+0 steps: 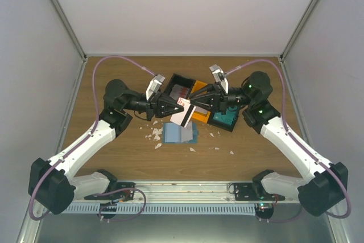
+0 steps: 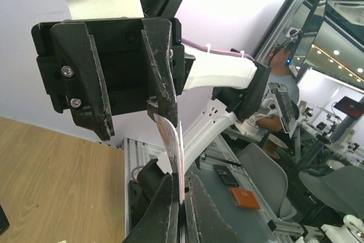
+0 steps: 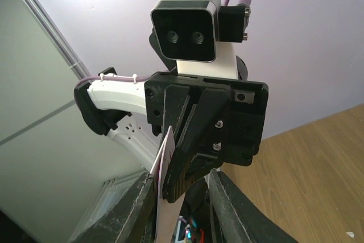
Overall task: Put the credit cards into the card holder
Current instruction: Pick up the credit card from the storage box.
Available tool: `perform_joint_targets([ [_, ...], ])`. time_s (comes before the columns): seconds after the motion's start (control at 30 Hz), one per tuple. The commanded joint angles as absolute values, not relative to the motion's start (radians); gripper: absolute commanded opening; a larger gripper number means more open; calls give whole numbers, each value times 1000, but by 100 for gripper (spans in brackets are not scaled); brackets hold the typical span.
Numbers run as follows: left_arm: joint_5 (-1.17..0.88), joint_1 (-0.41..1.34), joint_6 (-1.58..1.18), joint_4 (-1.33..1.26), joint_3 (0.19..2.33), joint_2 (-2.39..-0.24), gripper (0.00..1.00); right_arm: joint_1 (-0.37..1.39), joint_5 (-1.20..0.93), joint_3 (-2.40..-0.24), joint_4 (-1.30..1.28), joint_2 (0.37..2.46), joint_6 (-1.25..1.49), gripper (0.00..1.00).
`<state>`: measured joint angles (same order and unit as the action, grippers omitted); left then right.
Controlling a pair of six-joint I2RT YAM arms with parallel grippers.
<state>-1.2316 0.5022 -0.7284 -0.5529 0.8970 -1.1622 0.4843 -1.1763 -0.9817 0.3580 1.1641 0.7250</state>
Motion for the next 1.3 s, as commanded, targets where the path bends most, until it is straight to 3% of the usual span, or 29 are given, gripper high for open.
perform_joint_targets([
  [0.0,-1267,516,-685,-676,981,-1120,0,480,-1194,-990,182,1170,622,27],
  [0.27,-1095,516,-806,-717,993,-1128,0,479,-1158,-926,280,1172,696,18],
  [0.57,-938,512,-893,-637,1047,-1223,0,488,-1152,-912,399,1204,795,15],
  [0.77,-927,483,-1020,-631,1045,-1323,0,480,-1117,-914,461,1251,883,1],
  [1.0,-989,424,-1165,-706,988,-1428,1,400,-1108,-914,496,1314,993,1],
  [1.27,-1036,367,-1272,-771,866,-1516,9,321,-1141,-884,523,1430,1183,1],
])
